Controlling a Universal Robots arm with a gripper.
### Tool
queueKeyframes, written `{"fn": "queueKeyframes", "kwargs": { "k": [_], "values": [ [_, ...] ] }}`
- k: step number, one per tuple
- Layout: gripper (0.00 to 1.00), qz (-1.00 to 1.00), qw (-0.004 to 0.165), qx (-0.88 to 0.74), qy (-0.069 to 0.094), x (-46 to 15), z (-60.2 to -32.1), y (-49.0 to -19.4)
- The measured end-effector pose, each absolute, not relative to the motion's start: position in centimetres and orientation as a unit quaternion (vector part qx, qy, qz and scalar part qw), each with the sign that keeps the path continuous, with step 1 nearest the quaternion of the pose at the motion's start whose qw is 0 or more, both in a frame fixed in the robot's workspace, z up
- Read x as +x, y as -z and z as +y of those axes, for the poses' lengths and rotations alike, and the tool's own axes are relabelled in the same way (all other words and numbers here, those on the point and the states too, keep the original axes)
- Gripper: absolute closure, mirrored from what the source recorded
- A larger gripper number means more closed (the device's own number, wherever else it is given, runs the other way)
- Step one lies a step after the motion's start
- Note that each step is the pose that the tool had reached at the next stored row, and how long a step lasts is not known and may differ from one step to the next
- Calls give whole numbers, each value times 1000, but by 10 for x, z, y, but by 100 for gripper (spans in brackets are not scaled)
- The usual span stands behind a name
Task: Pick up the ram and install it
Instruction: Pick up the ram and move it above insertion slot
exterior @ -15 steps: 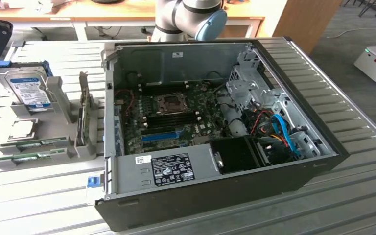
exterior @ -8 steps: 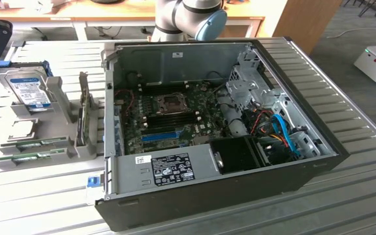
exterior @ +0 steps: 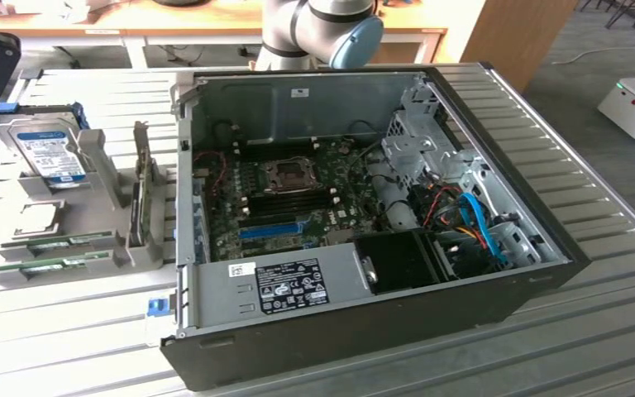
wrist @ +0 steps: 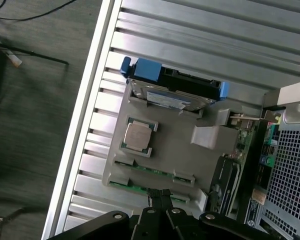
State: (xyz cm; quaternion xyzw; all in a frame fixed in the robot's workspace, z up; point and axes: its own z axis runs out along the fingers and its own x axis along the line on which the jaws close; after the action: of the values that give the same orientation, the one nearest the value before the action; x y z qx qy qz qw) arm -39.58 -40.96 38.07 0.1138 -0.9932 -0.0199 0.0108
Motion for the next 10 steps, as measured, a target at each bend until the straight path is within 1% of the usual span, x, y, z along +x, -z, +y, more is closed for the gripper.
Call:
{"fn": "queueKeyframes", "kwargs": {
  "k": [10],
  "values": [
    [89, -988, 11, 151, 20, -396, -410, -381]
  ]
}}
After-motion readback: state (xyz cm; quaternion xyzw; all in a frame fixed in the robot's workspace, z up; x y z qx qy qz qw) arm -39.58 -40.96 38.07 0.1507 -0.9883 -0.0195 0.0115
